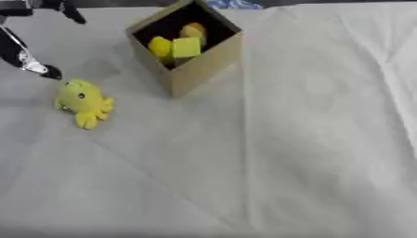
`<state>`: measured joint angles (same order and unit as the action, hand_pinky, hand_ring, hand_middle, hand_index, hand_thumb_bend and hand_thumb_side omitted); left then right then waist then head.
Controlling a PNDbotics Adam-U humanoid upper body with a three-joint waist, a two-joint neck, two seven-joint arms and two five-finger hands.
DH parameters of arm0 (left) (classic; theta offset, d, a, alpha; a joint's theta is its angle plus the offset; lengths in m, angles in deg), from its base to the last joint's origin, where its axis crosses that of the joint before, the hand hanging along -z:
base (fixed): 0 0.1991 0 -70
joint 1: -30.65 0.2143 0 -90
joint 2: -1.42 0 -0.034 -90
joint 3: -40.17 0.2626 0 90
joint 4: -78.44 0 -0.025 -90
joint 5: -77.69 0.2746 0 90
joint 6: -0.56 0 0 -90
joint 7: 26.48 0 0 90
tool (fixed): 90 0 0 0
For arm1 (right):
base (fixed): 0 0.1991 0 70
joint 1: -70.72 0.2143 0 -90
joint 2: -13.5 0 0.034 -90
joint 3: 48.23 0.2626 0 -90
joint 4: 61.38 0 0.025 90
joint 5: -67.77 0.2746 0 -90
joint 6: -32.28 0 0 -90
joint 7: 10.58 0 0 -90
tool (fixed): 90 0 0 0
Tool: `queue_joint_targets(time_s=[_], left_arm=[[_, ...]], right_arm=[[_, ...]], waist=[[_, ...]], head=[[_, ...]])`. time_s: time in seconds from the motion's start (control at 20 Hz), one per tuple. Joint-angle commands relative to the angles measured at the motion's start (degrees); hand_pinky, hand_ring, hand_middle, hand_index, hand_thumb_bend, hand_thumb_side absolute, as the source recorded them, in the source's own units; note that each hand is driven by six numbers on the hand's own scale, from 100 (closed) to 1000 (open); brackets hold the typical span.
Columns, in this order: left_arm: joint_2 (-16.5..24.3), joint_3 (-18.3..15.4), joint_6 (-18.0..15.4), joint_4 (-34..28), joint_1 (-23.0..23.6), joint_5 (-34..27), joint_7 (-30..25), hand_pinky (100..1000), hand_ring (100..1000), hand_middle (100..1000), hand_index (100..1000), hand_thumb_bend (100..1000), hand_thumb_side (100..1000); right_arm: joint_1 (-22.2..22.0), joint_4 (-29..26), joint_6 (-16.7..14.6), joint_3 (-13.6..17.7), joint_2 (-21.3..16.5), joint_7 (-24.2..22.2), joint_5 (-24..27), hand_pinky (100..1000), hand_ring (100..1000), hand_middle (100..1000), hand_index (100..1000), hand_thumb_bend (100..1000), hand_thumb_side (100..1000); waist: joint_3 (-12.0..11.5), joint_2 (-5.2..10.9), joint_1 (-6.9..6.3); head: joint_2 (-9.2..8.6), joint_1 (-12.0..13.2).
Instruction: Pick up objects on the table and place them in the box.
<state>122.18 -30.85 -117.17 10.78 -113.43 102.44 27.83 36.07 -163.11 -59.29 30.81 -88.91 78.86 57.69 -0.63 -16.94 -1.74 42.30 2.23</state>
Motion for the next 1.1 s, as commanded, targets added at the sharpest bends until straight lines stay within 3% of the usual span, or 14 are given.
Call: queue_joint_targets(time_s=[0.05, 0.45, 0.8, 1.1], left_arm=[[-0.6, 0.2, -6.4, 4.4, -2.0, 1.4, -7.2, 861, 829, 766, 871, 647, 293], [-2.8, 0.4, -8.1, 12.0, -3.2, 2.7, -11.4, 864, 834, 782, 890, 666, 303], [-5.5, 0.5, -10.2, 16.0, -4.4, 3.1, -13.6, 867, 832, 784, 876, 608, 100], [-6.7, 1.1, -11.2, 17.5, -4.8, 2.0, -16.1, 868, 831, 782, 871, 584, 100]], right_arm=[[0.8, -0.6, 0.2, 0.7, -0.5, 0.3, 0.2, 887, 860, 651, 831, 100, 380], [1.1, -0.7, 0.6, 0.8, -0.2, 0.7, 0.3, 887, 857, 645, 828, 100, 399], [1.3, -0.7, 0.7, 1.0, 0.5, 0.9, 0.4, 886, 853, 639, 825, 100, 418], [1.3, -0.6, 1.0, 1.2, 1.0, 1.4, 0.3, 886, 851, 633, 823, 100, 443]], waist=[[0.1, 0.98, -0.18], [0.2, 0.18, -0.71], [0.5, -0.46, -0.86], [0.7, -0.99, -1.23]], head=[[-0.39, -0.1], [-0.3, -0.2], [-0.84, 0.0], [-1.16, 0.2]])
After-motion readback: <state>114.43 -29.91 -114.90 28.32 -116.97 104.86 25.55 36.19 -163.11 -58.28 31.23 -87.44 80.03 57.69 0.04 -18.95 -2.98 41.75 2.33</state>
